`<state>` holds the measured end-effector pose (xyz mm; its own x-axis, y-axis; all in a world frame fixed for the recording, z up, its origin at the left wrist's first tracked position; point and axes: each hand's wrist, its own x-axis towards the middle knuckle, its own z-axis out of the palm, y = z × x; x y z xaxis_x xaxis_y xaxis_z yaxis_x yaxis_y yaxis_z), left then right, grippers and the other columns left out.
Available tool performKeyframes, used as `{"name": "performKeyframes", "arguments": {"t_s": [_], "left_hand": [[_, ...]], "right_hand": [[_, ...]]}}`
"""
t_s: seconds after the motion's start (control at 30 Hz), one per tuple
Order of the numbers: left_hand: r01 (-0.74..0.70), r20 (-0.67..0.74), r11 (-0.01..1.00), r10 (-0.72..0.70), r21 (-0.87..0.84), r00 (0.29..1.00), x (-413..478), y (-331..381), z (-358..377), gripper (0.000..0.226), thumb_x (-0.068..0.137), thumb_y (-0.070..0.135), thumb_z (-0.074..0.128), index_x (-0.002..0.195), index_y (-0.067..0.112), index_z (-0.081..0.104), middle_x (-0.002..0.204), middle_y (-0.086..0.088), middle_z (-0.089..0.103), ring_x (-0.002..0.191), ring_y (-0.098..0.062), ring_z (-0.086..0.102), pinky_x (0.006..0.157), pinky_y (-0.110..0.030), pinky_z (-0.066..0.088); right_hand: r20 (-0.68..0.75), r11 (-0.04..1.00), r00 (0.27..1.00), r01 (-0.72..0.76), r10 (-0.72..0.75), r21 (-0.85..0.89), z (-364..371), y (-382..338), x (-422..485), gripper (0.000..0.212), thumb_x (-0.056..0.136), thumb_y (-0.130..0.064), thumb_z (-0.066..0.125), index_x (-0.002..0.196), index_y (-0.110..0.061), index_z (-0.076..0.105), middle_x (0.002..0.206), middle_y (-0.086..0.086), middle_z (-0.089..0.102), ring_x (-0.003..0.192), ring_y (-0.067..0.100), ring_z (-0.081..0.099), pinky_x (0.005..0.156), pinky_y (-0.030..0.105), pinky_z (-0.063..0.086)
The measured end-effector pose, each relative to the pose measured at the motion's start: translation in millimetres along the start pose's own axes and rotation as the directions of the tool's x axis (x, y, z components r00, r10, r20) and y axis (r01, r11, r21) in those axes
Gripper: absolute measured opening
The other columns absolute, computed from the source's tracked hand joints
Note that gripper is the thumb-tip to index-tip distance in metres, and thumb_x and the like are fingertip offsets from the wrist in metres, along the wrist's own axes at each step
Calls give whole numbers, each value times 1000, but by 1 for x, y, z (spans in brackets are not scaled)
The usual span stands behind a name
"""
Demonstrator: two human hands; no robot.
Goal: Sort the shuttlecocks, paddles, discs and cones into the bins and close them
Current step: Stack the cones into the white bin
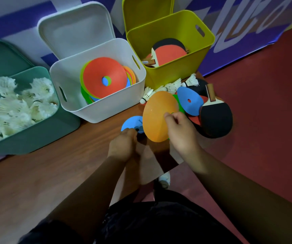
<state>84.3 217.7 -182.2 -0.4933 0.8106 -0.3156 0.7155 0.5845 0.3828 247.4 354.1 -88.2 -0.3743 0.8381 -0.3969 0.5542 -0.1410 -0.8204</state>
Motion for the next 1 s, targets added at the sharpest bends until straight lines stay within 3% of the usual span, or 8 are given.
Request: {"name": "performKeyframes", "arguments": {"t_s": [0.07,0.17,0.33,0.43,0.5,0.63,0.83,1.0], "left_hand": [[40,-110,996,-49,-85,993,-14,-4,-12,19,108,31,46,117,23,61,116,-3,63,100,-29,64,72,-38,43],[48,-242,990,-79,-132,967,-30,-16,-31,19,111,37,39,98,28,50,97,2,57,85,-25,59,65,-37,39],[125,-311,929,-241,-349,920,-43,-45,-66,30,111,35,42,86,22,51,86,-2,58,81,-26,55,69,-38,35],[172,-306,893,-316,-416,898,-57,-58,-87,37,111,33,45,76,21,46,74,-1,54,75,-29,55,66,-41,35],[218,-304,851,-393,-478,868,-67,-70,-97,38,110,36,45,79,15,48,74,-4,57,74,-28,55,67,-44,40],[220,-359,768,-506,-601,785,-90,-89,-120,41,110,40,45,77,16,48,71,-3,54,68,-18,53,63,-40,37],[155,-321,525,-700,-837,638,-128,-132,-144,47,105,47,50,78,9,58,74,-11,59,69,-18,54,64,-39,42],[16,-217,270,-806,-963,550,-172,-159,-162,45,104,45,56,92,4,71,91,-23,72,79,-29,68,68,-44,56]], "right_hand": [[11,998,1000,-23,23,54,6,-19,-4,43,100,-64,53,100,-22,61,96,0,67,89,21,67,73,41,55],[-42,997,999,10,-6,80,18,-53,-4,58,91,-74,55,94,-16,61,82,4,67,79,29,70,76,49,58],[51,924,992,88,-115,373,36,-120,8,40,99,-60,59,88,-22,65,58,-8,58,54,17,61,67,45,60],[144,831,982,19,-119,556,55,-163,29,35,105,-50,56,95,-17,61,66,-3,50,56,16,55,66,40,59],[195,866,980,-60,-44,497,71,-178,37,33,107,-47,52,94,-18,60,75,2,54,61,16,57,62,35,57],[255,936,966,-116,29,332,111,-160,37,26,105,-30,51,83,-19,57,72,3,54,56,17,52,57,31,47],[450,997,890,82,-69,-10,171,-137,2,20,97,-17,51,79,-17,62,79,8,63,63,19,61,58,35,55],[568,981,815,181,-112,-66,218,-149,-30,16,101,-17,55,88,-14,64,80,5,66,63,17,58,57,33,52]]}}
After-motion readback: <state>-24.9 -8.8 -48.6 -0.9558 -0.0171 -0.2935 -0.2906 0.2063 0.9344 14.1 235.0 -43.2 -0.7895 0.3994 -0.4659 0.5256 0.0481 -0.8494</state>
